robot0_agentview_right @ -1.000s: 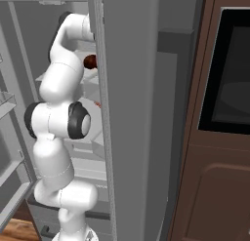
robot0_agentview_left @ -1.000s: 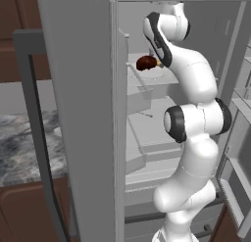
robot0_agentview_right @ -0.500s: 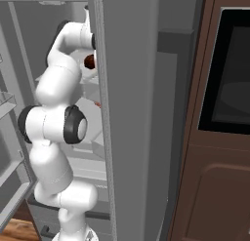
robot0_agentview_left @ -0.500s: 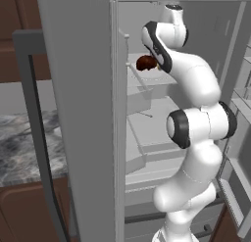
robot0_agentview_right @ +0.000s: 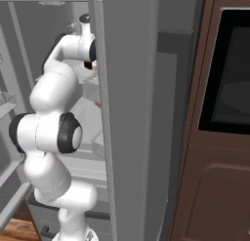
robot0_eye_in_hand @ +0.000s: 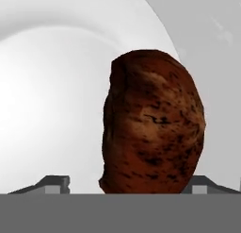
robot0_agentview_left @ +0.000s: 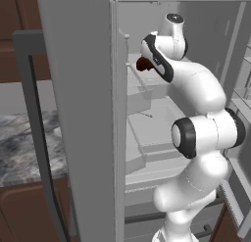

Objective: Retrieve the steak from the fridge and place it on the saucepan with marinade on the stove.

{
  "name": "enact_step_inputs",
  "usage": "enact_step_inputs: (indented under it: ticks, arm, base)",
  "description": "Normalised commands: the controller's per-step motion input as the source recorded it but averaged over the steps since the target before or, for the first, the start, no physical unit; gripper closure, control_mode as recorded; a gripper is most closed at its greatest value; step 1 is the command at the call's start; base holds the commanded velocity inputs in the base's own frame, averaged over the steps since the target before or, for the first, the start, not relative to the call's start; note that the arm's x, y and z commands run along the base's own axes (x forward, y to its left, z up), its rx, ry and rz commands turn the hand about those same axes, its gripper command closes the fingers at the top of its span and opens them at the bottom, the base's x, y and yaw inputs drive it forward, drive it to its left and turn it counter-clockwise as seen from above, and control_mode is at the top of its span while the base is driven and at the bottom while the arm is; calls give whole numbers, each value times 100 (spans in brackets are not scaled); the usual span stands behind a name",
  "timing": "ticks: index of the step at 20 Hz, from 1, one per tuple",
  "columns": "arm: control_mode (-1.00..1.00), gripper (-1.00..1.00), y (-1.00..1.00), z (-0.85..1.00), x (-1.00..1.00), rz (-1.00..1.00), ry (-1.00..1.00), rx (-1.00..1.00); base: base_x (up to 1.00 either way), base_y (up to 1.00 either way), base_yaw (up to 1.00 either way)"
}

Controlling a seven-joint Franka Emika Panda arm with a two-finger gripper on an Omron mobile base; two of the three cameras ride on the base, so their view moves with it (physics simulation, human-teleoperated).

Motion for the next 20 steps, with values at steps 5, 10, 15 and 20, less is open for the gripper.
enact_step_inputs:
  ticks: [5, 10, 15, 20]
  arm:
    - [-100, 100, 3, -2, 0, 0, -2, 0]
    - [-100, 100, 0, 5, -2, 0, -2, 0]
    - [-100, 100, 0, 26, -29, 0, -9, 0]
    - [-100, 100, 0, 17, -65, -1, -8, 0]
  base:
    - [0, 0, 0]
    - [0, 0, 0]
    - [0, 0, 0]
    - [0, 0, 0]
